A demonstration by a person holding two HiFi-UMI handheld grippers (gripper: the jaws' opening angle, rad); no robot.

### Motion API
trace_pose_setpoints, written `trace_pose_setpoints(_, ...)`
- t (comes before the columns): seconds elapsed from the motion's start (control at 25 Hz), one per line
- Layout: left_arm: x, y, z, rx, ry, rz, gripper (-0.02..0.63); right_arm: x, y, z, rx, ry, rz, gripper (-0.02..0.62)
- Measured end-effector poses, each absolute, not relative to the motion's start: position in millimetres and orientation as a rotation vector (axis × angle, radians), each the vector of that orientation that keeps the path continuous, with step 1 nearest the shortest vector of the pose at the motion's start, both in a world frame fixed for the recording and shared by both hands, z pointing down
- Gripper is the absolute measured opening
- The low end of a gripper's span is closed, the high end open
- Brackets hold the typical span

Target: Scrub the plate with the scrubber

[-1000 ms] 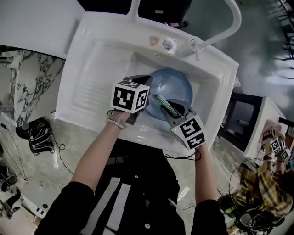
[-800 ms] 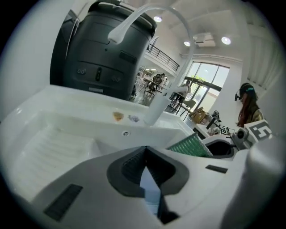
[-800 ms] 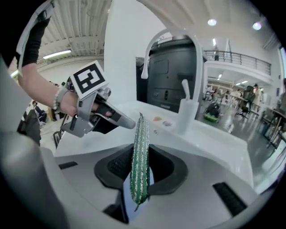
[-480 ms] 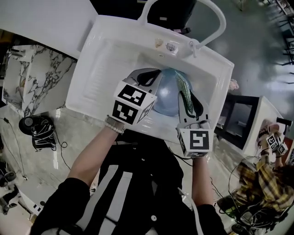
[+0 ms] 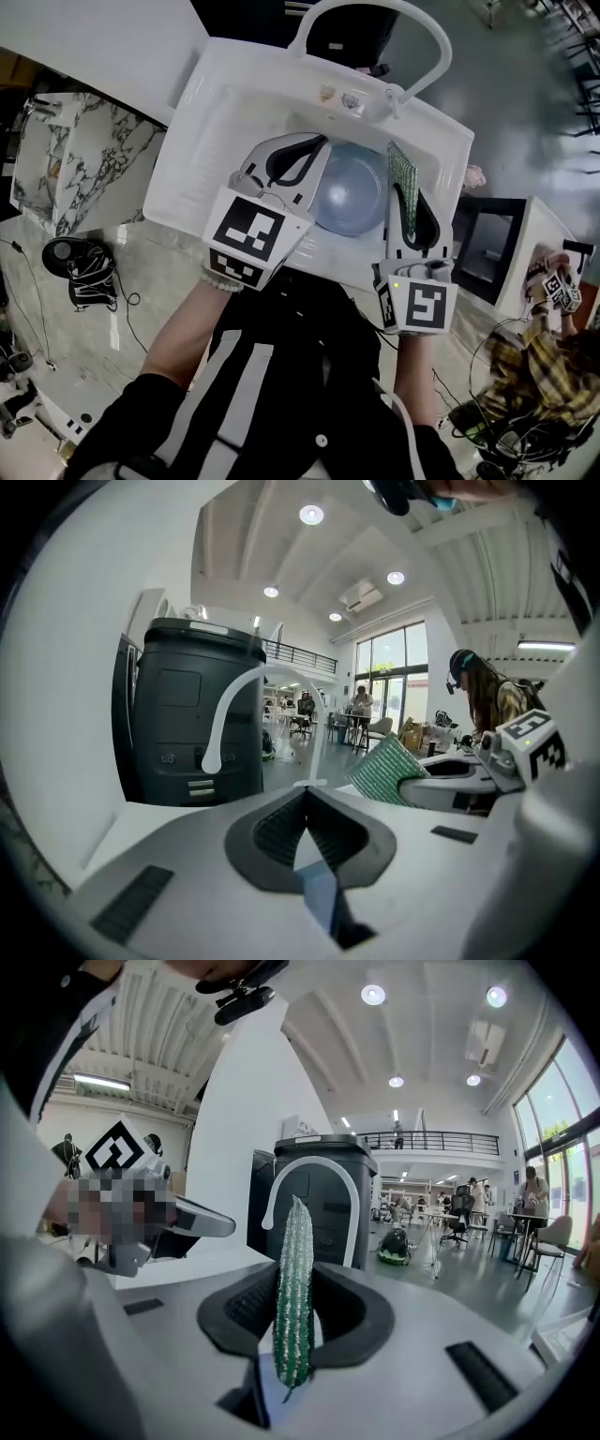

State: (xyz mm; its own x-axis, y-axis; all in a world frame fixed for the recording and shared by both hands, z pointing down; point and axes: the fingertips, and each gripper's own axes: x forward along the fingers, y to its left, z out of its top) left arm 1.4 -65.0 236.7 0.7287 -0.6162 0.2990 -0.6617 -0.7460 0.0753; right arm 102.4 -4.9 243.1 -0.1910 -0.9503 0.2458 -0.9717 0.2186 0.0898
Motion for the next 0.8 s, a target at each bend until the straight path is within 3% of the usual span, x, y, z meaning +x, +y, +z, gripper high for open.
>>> trace_pose_setpoints(0.8, -8.4, -59.3, 191.2, 2.861, -1.085, 0.301, 0.0, 106.0, -9.3, 208.7, 1.884, -2.292, 0.13, 0.095)
